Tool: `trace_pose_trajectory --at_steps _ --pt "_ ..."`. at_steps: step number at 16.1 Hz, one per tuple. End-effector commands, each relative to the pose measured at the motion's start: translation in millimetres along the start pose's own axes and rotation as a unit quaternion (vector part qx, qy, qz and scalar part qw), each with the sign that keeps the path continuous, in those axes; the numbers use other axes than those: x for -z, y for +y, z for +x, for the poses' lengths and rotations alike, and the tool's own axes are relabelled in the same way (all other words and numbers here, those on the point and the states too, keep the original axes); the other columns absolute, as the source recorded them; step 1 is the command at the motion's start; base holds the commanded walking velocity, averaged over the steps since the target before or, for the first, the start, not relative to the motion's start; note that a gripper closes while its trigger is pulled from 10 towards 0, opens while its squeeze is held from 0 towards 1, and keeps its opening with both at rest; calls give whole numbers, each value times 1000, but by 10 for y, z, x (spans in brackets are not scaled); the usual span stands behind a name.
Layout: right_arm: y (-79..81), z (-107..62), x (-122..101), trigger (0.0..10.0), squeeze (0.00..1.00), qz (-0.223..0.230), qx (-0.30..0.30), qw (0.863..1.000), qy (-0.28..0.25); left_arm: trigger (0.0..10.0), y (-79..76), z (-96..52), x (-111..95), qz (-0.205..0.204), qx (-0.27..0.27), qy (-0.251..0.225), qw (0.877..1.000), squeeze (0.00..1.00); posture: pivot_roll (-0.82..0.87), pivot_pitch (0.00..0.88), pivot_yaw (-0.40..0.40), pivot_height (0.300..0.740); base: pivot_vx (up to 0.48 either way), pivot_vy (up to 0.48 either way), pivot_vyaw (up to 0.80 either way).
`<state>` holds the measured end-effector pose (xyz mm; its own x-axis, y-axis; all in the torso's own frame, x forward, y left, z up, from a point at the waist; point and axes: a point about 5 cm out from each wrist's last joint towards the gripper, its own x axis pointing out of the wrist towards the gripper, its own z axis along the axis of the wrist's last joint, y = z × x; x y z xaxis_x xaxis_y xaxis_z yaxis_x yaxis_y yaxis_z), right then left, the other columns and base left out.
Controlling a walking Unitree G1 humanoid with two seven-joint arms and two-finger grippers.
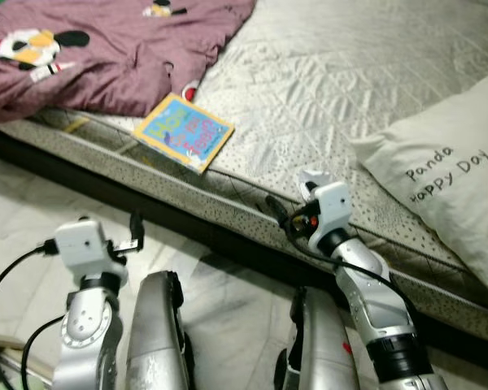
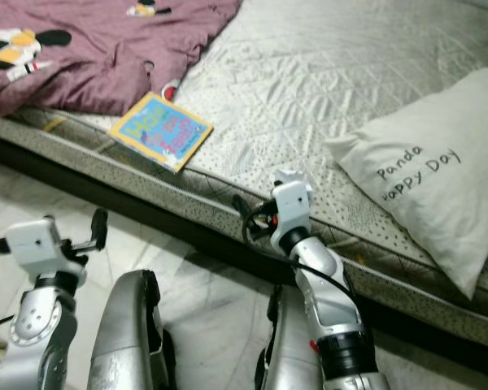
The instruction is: Clean up the room
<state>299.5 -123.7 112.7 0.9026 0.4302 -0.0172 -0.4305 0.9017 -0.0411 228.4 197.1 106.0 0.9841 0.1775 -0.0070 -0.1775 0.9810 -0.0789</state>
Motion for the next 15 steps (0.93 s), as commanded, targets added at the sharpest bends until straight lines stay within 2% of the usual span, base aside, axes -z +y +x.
trace_pose_trajectory --at_steps 1,3,8,10,15 --pt "-53 -33 33 10000 0 1 9 1000 7 10000 -30 -14 15 -1 10 4 1000 0 -1 183 -72 522 0 0 0" --pt "-74 -30 46 10000 0 11 18 1000 11 10000 -37 -16 13 -2 12 4 1000 0 -1 183 -71 522 0 0 0" --pt "-87 -25 45 10000 0 10 22 1000 11 10000 -50 -16 4 -6 16 1 1000 0 -2 183 -72 522 0 0 -725" --pt "-90 -22 39 10000 0 6 22 1000 8 10000 -70 -21 -12 -9 24 -5 1000 0 -1 182 -73 522 0 0 0" --pt "-89 -15 45 10000 0 3 20 1000 9 10000 -79 -25 -13 -9 27 -6 1000 0 3 175 -74 522 250 0 0"
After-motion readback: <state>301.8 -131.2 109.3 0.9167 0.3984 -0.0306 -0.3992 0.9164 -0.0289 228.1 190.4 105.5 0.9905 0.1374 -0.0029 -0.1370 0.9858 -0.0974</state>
